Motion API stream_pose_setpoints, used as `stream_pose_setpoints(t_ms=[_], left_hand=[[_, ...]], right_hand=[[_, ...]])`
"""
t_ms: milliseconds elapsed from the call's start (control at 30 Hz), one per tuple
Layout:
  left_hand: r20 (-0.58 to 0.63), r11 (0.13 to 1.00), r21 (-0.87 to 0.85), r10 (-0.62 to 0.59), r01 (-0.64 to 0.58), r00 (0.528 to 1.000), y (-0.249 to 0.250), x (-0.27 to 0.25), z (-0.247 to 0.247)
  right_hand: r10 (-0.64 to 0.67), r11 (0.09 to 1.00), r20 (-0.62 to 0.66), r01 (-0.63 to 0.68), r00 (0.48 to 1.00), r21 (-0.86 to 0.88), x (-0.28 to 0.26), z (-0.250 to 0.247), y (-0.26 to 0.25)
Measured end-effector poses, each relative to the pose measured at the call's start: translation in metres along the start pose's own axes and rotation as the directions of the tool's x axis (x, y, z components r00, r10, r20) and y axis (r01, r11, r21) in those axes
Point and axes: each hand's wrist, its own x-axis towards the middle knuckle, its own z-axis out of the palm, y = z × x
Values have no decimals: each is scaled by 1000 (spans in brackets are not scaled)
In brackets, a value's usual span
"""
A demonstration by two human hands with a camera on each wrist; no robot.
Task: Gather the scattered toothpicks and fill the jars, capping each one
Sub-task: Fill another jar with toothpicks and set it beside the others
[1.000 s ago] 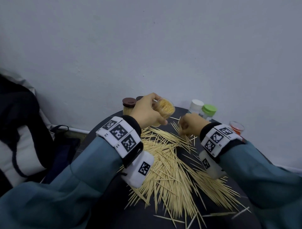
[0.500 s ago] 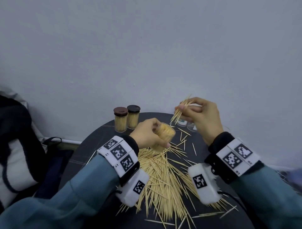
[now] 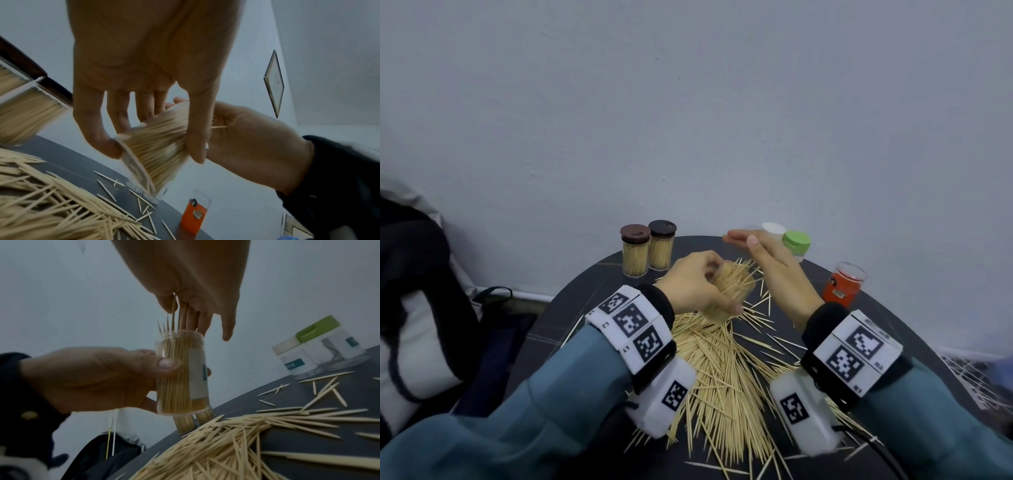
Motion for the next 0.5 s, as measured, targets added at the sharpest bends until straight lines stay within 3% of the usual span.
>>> stream_pose_setpoints(t_ms=[200, 500], left_hand=[[64, 999, 29, 33, -35, 997, 4, -3, 5], [108, 1000, -16, -4, 6, 994, 5, -4, 5]], right_hand=[[47, 999, 77, -46, 996, -18, -4, 15, 7], [223, 938, 224, -146, 949, -314, -8, 1, 11]])
